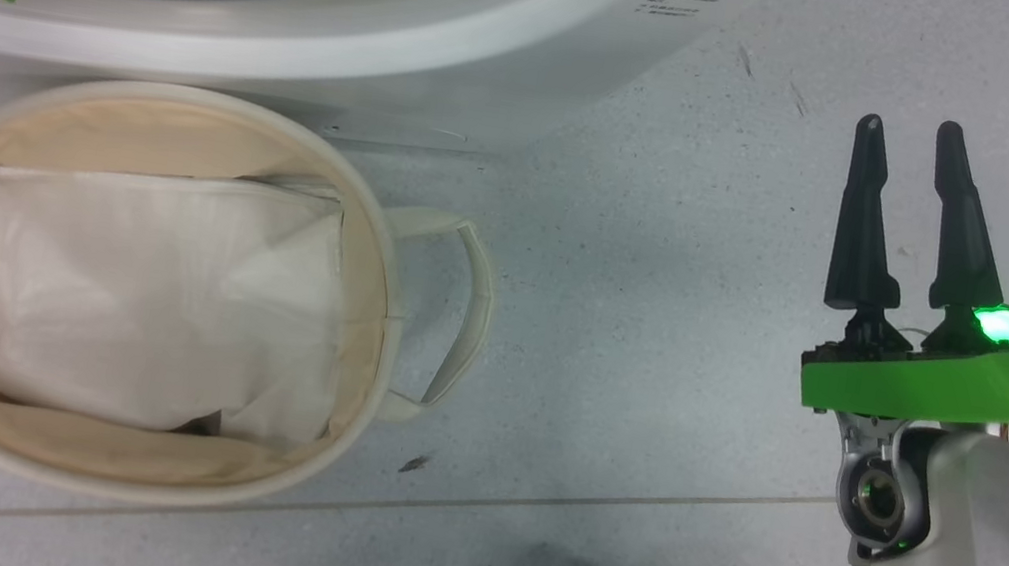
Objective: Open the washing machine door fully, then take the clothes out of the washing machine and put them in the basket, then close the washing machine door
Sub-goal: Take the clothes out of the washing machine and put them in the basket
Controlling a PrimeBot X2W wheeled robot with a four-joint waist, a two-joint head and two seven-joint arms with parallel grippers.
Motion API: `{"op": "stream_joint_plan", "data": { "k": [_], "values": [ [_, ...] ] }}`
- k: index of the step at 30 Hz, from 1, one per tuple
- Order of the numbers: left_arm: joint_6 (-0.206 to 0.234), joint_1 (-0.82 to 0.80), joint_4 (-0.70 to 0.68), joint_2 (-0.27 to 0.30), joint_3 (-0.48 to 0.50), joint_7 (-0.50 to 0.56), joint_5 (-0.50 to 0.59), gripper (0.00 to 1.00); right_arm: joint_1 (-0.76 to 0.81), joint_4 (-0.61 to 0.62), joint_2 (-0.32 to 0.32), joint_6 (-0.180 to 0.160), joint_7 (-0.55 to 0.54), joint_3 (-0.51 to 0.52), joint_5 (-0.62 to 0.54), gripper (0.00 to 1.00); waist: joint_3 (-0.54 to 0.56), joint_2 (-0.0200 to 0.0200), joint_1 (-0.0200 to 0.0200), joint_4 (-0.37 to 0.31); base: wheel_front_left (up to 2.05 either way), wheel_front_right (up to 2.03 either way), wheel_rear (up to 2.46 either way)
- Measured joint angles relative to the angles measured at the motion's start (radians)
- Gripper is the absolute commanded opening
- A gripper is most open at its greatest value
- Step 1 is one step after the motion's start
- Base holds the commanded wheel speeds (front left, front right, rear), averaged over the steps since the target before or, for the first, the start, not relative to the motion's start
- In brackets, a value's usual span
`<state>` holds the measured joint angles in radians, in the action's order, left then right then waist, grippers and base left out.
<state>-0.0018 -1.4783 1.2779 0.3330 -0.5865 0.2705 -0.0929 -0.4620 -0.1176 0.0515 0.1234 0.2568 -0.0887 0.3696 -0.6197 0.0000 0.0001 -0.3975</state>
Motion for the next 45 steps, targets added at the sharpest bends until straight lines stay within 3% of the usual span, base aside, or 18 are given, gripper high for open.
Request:
{"op": "stream_joint_plan", "data": {
  "k": [7,13,27,34,39,45],
  "values": [
    [-0.010,0.005,0.008,0.000,-0.008,-0.006,-0.016,0.00,-0.002,-0.009,0.000,0.000,0.000,0.000,0.003,1.00,0.010,0.0000,0.0000,0.001,0.00,0.00,0.00],
    [-0.018,0.064,0.018,-0.006,0.002,-0.080,-0.054,0.00,-0.002,-0.021,0.000,0.000,0.000,0.000,0.003,1.00,0.049,0.0000,0.0000,0.007,0.00,0.00,0.00],
    [-0.115,0.290,-0.013,-0.062,0.089,-0.334,-0.230,0.00,0.063,-0.098,0.000,0.000,0.000,-0.011,-0.044,1.00,0.224,0.0000,-0.0001,0.045,0.00,0.00,0.00],
    [-0.123,0.416,-0.132,-0.078,0.083,-0.474,-0.296,0.00,0.097,-0.133,0.000,0.000,0.000,-0.007,-0.074,1.00,0.325,0.0000,-0.0001,0.081,0.00,0.00,0.00],
    [-0.123,0.558,-0.371,-0.080,-0.005,-0.506,-0.432,0.00,0.116,-0.159,0.001,0.000,0.000,-0.020,-0.091,1.00,0.393,0.0000,-0.0001,0.112,0.00,0.00,0.00],
    [-0.130,0.717,-0.603,0.037,-0.028,-0.519,-0.523,0.00,0.125,-0.181,0.001,0.000,0.000,-0.029,-0.103,1.00,0.462,0.0000,-0.0001,0.146,0.00,0.00,0.00]
  ]
}}
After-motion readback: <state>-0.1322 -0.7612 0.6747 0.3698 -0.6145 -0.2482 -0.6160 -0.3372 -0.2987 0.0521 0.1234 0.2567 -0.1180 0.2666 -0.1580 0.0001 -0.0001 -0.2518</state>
